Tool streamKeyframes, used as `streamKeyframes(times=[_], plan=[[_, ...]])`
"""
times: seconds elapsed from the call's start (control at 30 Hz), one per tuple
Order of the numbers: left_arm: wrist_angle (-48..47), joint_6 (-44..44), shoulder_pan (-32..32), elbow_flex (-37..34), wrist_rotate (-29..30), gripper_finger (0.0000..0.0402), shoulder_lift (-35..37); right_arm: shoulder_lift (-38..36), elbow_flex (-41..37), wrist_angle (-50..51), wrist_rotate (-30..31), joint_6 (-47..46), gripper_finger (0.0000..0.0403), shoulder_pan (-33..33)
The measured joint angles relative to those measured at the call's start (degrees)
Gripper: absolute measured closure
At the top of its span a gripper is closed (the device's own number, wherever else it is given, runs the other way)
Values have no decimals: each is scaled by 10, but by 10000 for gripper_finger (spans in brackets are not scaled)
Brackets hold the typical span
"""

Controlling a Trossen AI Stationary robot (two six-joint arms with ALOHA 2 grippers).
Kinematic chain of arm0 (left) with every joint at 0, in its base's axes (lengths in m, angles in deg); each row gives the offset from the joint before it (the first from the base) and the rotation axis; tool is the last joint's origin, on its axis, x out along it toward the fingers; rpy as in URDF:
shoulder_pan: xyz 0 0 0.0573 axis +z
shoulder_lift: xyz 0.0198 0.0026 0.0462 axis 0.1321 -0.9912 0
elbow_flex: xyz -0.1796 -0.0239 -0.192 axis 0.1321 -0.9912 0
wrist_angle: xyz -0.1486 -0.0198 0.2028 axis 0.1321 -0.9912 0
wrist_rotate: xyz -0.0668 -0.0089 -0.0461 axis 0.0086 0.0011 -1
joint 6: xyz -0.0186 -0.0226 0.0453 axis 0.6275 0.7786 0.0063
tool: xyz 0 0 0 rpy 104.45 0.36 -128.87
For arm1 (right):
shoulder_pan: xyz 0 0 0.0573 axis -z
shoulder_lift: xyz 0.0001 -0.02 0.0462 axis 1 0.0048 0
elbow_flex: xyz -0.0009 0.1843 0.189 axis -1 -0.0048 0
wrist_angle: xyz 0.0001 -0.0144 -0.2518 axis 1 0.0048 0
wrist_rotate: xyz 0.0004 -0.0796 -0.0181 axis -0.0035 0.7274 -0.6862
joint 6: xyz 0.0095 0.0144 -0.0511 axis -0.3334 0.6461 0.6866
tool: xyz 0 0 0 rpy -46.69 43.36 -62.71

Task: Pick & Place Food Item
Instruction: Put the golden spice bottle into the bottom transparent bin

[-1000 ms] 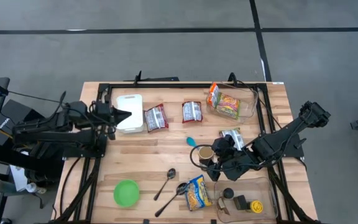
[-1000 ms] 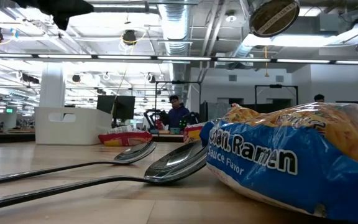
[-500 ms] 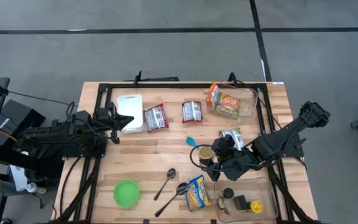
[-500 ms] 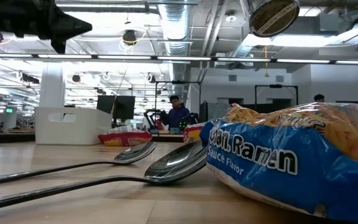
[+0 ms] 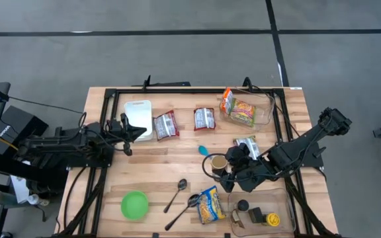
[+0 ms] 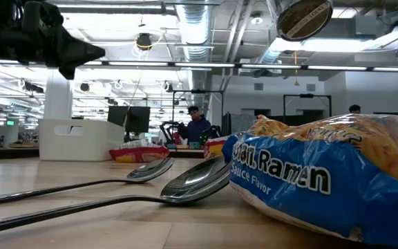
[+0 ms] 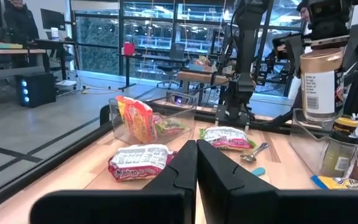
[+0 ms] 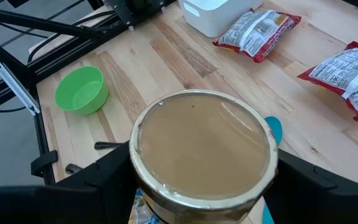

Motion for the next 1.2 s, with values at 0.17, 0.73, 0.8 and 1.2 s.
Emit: streamKeyframes(times=[0.17, 0.73, 0.8, 1.2], plan=[[-2, 0, 0, -5, 0, 399, 0, 0, 0, 0, 0, 0, 132, 0], [-1, 0, 0, -5, -1, 399, 0, 0, 0, -11, 0, 0, 132, -1], [-1, 0, 0, -5, -1, 399, 0, 0, 0, -28, -2, 5, 132, -4], [-1, 0, 0, -4, -2, 399, 0, 0, 0, -191, -127, 93, 132, -4]])
